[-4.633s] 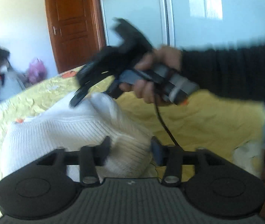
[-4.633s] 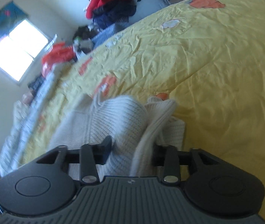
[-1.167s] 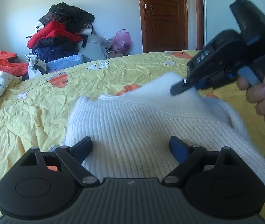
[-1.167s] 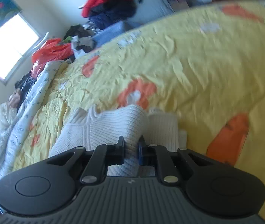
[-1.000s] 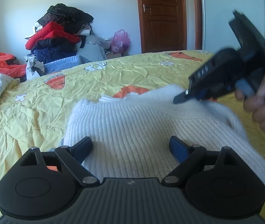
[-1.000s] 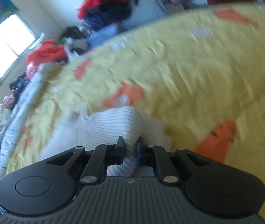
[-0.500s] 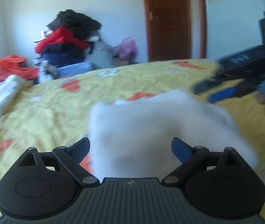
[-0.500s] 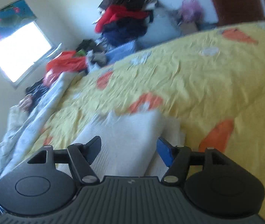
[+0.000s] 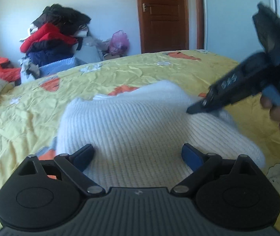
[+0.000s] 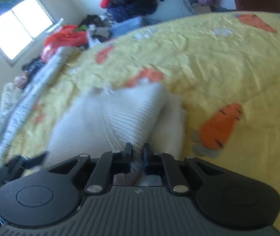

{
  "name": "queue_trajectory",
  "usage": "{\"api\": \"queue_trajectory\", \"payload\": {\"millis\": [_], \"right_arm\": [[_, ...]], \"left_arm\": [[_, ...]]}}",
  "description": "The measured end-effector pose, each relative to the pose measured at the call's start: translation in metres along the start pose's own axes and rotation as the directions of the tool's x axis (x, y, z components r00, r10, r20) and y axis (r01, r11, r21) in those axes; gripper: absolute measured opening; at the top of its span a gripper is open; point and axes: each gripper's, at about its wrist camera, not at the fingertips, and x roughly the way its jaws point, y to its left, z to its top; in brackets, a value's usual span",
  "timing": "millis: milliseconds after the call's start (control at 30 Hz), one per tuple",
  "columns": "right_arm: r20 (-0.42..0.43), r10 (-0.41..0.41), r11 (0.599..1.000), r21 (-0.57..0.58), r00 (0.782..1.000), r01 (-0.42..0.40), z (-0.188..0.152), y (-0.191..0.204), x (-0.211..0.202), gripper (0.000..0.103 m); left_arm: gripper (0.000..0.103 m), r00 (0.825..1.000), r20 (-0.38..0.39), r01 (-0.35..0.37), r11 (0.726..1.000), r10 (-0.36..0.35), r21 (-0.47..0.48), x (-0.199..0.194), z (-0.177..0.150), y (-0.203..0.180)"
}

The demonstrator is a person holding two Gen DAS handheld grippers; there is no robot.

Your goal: Fold small clothes

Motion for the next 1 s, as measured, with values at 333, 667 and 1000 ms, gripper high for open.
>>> {"api": "queue_trajectory", "payload": {"millis": [333,667,1000], "right_arm": [[0.226,0.098,0.994,0.032,0.969,-0.108,-0.005,0.035,-0.061,0.041],[0.101,0.068,0.990,-0.131,0.993,-0.055,-0.051,0.043,-0.008,0.009],[0.193,0.102,0.989,-0.129,0.976,-0.078,0.047,0.081,-0.024,0.068]], "left_arm": [[0.101,0.996,0.087,-0.008,0.998,0.014,-0.067,-0.057,-0.015,0.026],[0.103,0.998,0.017,0.066,0.995,-0.067,0.075,-0.035,-0.052,-0.001],[0.103,0.992,0.124,0.031,0.999,-0.035,0.034,-0.045,0.005,0.027]]}}
